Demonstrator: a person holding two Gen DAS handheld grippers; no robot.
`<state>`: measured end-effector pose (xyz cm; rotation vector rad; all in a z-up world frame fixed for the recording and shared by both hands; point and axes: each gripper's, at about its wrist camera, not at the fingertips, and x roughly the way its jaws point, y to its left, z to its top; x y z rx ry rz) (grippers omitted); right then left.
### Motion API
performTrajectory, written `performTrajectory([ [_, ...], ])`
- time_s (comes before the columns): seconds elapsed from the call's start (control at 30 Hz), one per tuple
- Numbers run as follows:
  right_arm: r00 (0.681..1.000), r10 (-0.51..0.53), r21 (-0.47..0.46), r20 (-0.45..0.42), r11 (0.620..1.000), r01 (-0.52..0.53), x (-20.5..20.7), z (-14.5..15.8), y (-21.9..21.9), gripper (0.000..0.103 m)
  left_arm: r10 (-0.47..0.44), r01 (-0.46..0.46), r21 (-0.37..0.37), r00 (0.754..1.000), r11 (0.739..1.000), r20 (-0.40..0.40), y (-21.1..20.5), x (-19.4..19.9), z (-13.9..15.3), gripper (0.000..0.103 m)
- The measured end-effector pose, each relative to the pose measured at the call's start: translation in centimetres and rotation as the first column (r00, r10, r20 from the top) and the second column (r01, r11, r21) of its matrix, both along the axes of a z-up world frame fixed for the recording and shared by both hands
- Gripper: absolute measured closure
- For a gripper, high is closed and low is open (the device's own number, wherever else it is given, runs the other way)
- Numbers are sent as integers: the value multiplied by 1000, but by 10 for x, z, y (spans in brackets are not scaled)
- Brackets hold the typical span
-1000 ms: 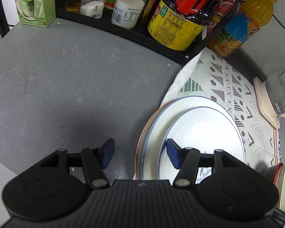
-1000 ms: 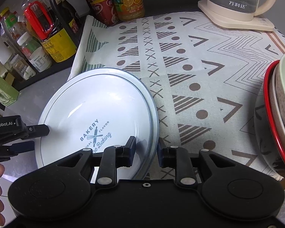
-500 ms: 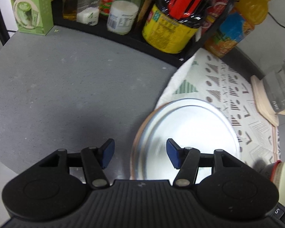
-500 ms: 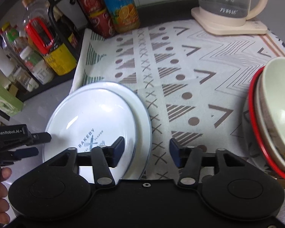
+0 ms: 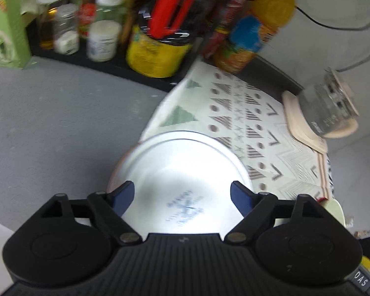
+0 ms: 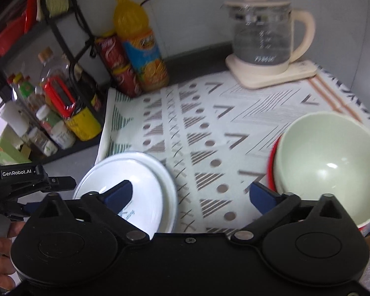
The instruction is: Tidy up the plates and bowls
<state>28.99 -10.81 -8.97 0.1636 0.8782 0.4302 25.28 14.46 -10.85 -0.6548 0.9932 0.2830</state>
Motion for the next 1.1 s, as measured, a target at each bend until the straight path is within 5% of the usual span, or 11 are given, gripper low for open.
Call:
performTrajectory([
  [0.4, 996, -70, 26, 51, 997, 68, 18, 20, -68, 0, -151, 150, 36, 987, 988, 49, -85, 45, 32, 19],
  [0.87, 973, -231, 27, -11, 972, 232, 44, -6, -166, 0, -245, 246, -25, 969, 969, 38, -178, 82, 20, 19],
  [1.1, 970, -234, 21, -66, 972, 235, 58, -23, -193, 1, -250, 250, -46, 968, 967, 6, -207, 97, 3, 20],
])
